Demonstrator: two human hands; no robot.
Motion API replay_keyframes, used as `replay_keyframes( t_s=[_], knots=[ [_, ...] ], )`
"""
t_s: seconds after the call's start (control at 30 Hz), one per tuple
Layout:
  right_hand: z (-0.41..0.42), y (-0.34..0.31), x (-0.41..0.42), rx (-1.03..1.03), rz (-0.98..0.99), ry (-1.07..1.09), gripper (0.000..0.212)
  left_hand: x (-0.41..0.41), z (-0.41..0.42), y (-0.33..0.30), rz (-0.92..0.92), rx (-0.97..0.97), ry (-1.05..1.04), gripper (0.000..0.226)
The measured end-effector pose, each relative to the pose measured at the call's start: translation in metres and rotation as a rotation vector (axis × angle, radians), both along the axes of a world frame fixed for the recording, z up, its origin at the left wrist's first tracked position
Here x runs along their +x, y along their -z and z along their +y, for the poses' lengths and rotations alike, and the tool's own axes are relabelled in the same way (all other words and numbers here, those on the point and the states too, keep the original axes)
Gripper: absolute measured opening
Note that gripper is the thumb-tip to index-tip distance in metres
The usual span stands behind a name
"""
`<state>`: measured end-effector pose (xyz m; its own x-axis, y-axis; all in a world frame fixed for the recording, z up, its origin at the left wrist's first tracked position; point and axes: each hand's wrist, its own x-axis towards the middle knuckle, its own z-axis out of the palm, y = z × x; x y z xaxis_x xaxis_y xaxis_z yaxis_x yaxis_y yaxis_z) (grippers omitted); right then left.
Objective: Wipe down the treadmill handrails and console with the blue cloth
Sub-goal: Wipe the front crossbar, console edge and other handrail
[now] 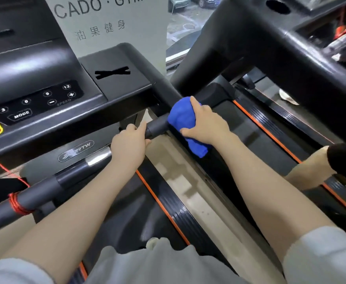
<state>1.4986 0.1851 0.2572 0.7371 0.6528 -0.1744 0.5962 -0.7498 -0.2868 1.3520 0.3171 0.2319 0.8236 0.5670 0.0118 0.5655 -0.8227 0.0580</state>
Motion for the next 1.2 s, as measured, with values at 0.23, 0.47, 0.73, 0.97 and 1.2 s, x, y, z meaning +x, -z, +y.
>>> replay_keyframes(
  t_s=[0.23, 0.47, 0.73, 0.97, 1.2],
  knots=[
    [-0.088, 0.003, -0.040, -0.102, -0.151, 0.062, 0.090, 0.021, -0.025, 0.004, -0.205, 0.107, 0.219, 0.040],
    [-0.076, 0.007, -0.019, -0.015, -0.060, 0.014, 0.090, 0.035, -0.106, -0.002, -0.482, -0.828, 0.109, 0.050],
    [-0.075, 0.005, -0.018, 0.055, -0.029, -0.047, 0.085, 0.036, -0.104, -0.004, -0.373, -0.529, 0.147, 0.063],
    [-0.162, 0.008, -0.050, 0.023, -0.078, -0.079, 0.086, 0.046, -0.121, 0.004, -0.292, -0.395, 0.089, 0.074],
    [-0.115, 0.007, -0.018, 0.107, 0.128, -0.070, 0.096, 0.046, -0.120, -0.004, -0.271, -0.412, 0.089, 0.066]
  ],
)
